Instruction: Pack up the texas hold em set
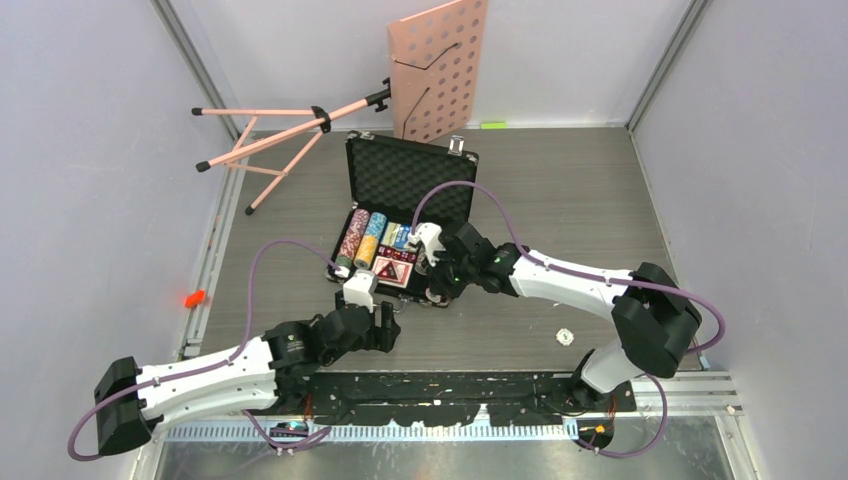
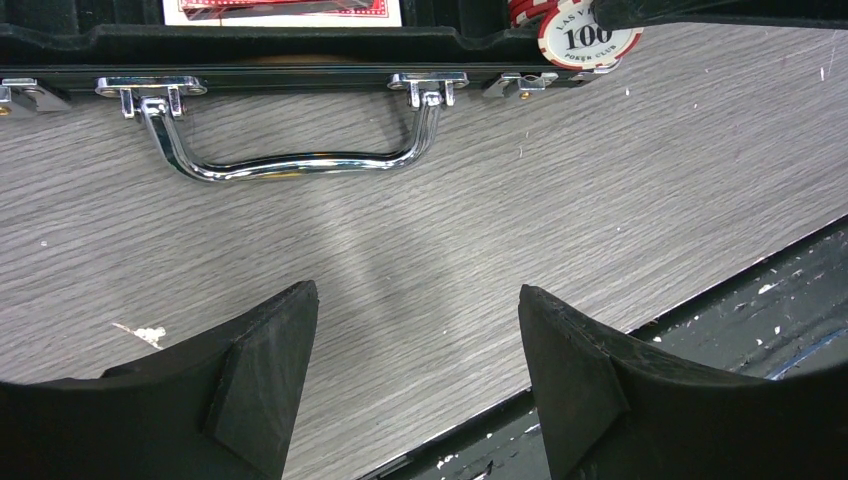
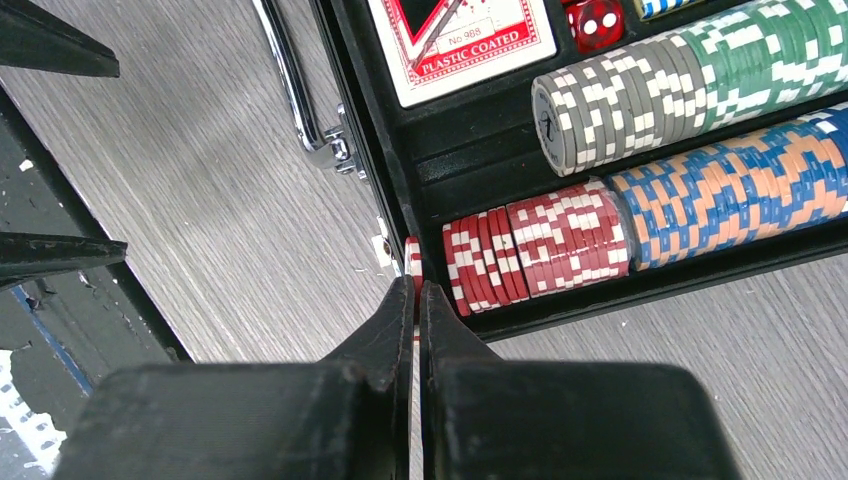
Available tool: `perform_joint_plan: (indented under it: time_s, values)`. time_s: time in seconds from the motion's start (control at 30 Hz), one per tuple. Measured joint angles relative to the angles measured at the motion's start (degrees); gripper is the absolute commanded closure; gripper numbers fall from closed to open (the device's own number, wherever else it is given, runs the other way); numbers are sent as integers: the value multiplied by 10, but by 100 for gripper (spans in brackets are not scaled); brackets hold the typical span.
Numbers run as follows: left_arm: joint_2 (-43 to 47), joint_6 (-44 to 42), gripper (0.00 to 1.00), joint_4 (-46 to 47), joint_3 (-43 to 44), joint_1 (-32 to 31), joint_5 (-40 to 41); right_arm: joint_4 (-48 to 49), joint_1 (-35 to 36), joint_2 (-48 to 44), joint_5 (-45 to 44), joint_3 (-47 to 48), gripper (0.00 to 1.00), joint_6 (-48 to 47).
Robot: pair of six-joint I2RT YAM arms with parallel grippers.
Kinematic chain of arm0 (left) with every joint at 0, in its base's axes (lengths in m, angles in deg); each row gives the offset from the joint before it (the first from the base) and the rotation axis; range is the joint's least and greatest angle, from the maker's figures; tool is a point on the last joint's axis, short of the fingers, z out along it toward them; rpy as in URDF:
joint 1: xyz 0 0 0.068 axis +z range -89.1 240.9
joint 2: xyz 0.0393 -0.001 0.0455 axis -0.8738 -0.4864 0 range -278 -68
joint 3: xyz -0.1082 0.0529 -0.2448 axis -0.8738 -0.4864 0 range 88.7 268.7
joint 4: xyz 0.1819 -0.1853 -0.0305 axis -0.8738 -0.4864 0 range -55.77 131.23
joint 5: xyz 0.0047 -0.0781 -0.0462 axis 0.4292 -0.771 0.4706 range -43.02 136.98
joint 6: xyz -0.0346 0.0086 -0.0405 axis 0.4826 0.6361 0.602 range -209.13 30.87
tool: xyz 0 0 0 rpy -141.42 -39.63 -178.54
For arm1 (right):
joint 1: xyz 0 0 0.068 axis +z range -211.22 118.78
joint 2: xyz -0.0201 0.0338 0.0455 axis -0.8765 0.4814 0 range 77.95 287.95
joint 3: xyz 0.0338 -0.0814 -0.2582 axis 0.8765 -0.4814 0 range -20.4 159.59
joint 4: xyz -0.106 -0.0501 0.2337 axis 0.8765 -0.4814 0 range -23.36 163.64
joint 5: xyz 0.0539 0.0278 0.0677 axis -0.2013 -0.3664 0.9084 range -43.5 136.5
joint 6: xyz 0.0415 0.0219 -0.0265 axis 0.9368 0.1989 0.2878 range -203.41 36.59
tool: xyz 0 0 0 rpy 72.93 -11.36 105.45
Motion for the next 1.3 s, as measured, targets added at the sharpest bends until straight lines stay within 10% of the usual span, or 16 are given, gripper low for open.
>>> perform_joint_plan:
  time_s: [1.3]
  values:
    - [-7,-4,24,0,0,8,-14,-57,-18,5,-1,34,90,-34]
